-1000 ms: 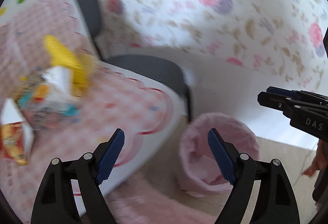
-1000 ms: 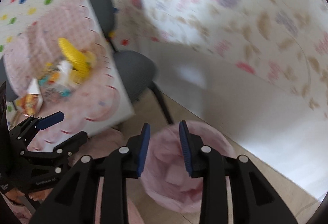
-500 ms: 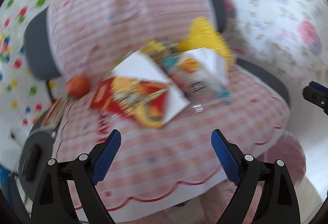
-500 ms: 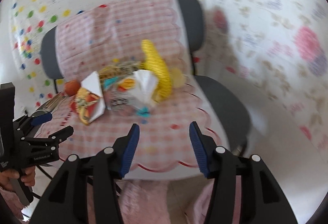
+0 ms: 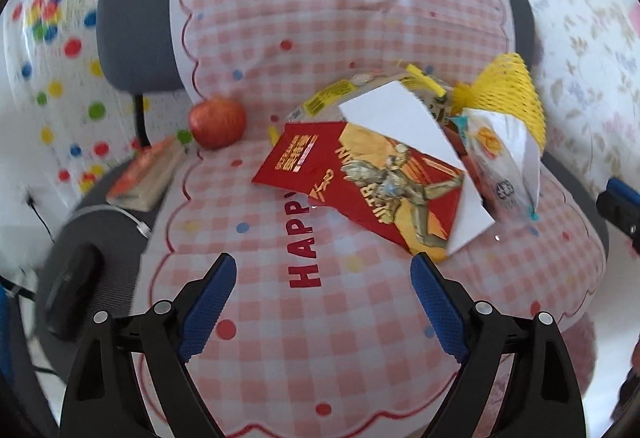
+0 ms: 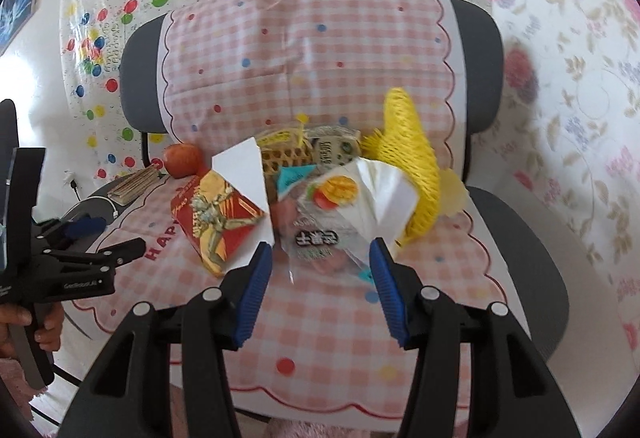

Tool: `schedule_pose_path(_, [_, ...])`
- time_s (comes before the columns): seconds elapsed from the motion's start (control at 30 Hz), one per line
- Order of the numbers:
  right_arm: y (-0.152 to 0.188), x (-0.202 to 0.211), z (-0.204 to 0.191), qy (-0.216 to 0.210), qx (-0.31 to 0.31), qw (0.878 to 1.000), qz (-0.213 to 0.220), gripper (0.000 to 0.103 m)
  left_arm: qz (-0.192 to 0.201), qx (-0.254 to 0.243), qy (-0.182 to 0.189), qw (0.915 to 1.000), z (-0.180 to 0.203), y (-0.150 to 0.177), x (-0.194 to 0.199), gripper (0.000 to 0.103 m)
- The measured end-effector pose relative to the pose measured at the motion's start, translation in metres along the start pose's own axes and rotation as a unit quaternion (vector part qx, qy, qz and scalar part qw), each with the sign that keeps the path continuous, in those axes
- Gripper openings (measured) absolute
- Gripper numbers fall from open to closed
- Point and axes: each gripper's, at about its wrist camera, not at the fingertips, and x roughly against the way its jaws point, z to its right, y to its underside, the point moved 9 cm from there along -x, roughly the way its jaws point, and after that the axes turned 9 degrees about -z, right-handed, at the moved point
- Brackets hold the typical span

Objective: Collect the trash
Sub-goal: 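Return both grippers to the chair and reach toward the red snack box, then grasp the red snack box with the left gripper and lift it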

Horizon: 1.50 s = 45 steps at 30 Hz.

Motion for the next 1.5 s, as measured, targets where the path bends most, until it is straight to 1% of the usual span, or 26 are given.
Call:
schedule_pose_path(0.03, [-0.001,-0.005,-0.003,-0.003,0.002,1.000,-0.004,0.050,-0.001,0.004,0.003,1.0000,-0.001,-0.001,-0.003,0.085])
schedule_pose_path(0.07, [-0.001,-0.010,-0.005,-0.006,0.003,1.000,-0.007,0.050,-0.001,0.010,0.009,0.9999,-0.002,-0.004,-0.008,0.076])
schedule_pose_path(0.1, [-0.001,-0.016,-0.008,-0.009,0.006,1.000,-0.012,0.050,-0.004,0.012,0.014,0.9998,-0.002,-0.006,-0.012,0.070])
schedule_pose_path(0.23, [-0.004,-0.030,-0.016,-0.006,0.019,1.000,-0.016,0.048,-0.009,0.034,0.039,0.9986,-0.002,-0.017,-0.027,0.067])
schedule_pose_path(0.27, [-0.004,-0.034,-0.017,-0.005,0.021,1.000,-0.016,0.048,-0.009,0.039,0.051,0.9979,0.000,-0.020,-0.030,0.066])
schedule_pose_path(0.33, [-0.005,-0.038,-0.018,-0.006,0.022,1.000,-0.018,0.048,-0.008,0.045,0.067,0.9967,0.004,-0.027,-0.036,0.066])
schedule_pose_path(0.43, [-0.004,-0.044,-0.015,-0.006,0.020,1.000,-0.022,0.048,-0.018,0.059,0.093,0.9937,0.007,-0.034,-0.049,0.067])
schedule_pose_path(0.57, [-0.003,-0.047,-0.011,-0.004,0.016,1.000,-0.025,0.048,-0.043,0.089,0.131,0.9864,0.009,-0.038,-0.068,0.069])
schedule_pose_path(0.67, [-0.001,-0.049,-0.009,-0.003,0.014,0.999,-0.029,0.048,-0.048,0.109,0.158,0.9803,0.011,-0.042,-0.076,0.068])
schedule_pose_path(0.73, [0.000,-0.048,-0.008,-0.003,0.014,0.999,-0.030,0.048,-0.043,0.116,0.170,0.9775,0.012,-0.045,-0.078,0.067])
schedule_pose_path(0.77, [0.001,-0.047,-0.008,-0.004,0.013,0.999,-0.031,0.048,-0.040,0.121,0.175,0.9764,0.012,-0.048,-0.077,0.063])
schedule_pose_path(0.8, [0.001,-0.046,-0.008,-0.004,0.013,0.999,-0.030,0.048,-0.036,0.125,0.177,0.9756,0.011,-0.050,-0.076,0.056])
schedule_pose_path(0.83, [0.002,-0.045,-0.008,-0.004,0.013,0.999,-0.029,0.048,-0.030,0.129,0.181,0.9745,0.011,-0.053,-0.074,0.052])
schedule_pose_path(0.9, [0.003,-0.041,-0.007,-0.002,0.013,1.000,-0.028,0.048,-0.015,0.137,0.185,0.9729,0.009,-0.060,-0.065,0.034])
schedule_pose_path(0.93, [0.003,-0.040,-0.007,-0.002,0.013,1.000,-0.028,0.048,-0.005,0.139,0.187,0.9723,0.008,-0.062,-0.058,0.029])
schedule_pose_path(1.0, [0.005,-0.037,-0.008,-0.001,0.011,1.000,-0.027,0.048,0.022,0.127,0.188,0.9736,0.012,-0.069,-0.040,0.017])
schedule_pose_path(1.07, [0.007,-0.035,-0.008,0.000,0.009,1.000,-0.027,0.048,0.043,0.099,0.187,0.9763,0.020,-0.074,-0.024,0.009])
schedule_pose_path(1.17, [0.008,-0.031,-0.009,0.002,0.008,1.000,-0.026,0.048,0.071,0.063,0.203,0.9746,0.033,-0.078,0.007,0.004])
schedule_pose_path(1.27, [0.008,-0.024,-0.010,0.003,0.009,1.000,-0.022,0.048,0.093,0.035,0.205,0.9737,0.037,-0.081,0.037,0.001])
schedule_pose_path(1.33, [0.009,-0.022,-0.010,0.003,0.009,1.000,-0.021,0.048,0.100,0.021,0.200,0.9746,0.036,-0.080,0.053,0.001])
schedule_pose_path(1.37, [0.009,-0.021,-0.010,0.003,0.010,1.000,-0.022,0.048,0.097,0.012,0.191,0.9767,0.035,-0.080,0.059,0.001])
schedule_pose_path(1.5, [0.013,-0.022,-0.011,0.001,0.006,1.000,-0.025,0.048,0.071,-0.016,0.139,0.9876,0.019,-0.071,0.074,0.001])
